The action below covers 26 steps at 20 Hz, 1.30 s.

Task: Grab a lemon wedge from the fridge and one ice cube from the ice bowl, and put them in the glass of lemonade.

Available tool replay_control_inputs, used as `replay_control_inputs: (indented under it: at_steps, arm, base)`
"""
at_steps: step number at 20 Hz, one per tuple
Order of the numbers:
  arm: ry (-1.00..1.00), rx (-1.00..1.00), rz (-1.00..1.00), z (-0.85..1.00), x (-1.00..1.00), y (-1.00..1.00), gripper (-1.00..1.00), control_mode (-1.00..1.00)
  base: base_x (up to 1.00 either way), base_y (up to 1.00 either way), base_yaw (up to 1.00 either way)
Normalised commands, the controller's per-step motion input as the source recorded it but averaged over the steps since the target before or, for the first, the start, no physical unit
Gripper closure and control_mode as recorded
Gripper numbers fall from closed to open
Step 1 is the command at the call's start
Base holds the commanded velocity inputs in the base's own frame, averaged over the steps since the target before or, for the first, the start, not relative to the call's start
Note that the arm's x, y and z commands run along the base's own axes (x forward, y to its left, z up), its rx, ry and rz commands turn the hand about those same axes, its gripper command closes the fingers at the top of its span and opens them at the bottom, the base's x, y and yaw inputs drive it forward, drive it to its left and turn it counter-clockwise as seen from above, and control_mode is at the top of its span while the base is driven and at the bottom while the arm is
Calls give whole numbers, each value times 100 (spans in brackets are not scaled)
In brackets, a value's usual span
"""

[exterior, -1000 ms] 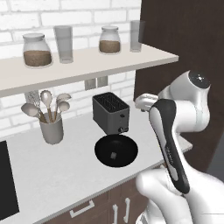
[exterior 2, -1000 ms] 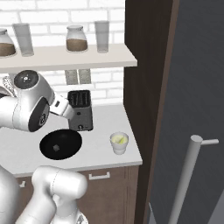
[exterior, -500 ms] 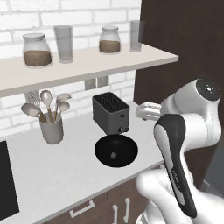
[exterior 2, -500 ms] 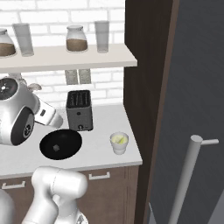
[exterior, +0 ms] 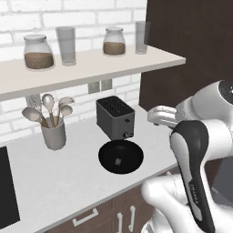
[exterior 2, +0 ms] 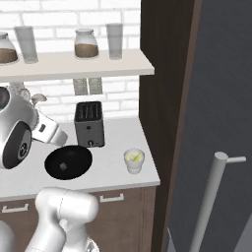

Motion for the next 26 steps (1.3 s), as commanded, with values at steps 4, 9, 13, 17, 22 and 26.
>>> replay_control_inputs:
  at_steps: [4, 9, 13, 17, 22, 26]
  arm:
    - [7, -1, 0, 1, 79, -9, -100, -100]
    - [0, -6, -14, -8, 57, 23, -100, -100]
    - [0, 0, -17, -6, -6, 3, -100, -100]
    - [-3, 0, 0, -4, -29, -6, -100, -100]
    - [0, 0, 29, 0, -37, -31, -100, -100]
    - [0, -7, 47, 0, -57, -31, -100, -100]
  base:
    - [0, 0, 0]
    - [0, 0, 0]
    - [0, 0, 0]
    - [0, 0, 0]
    - [0, 0, 0]
    - [0, 0, 0]
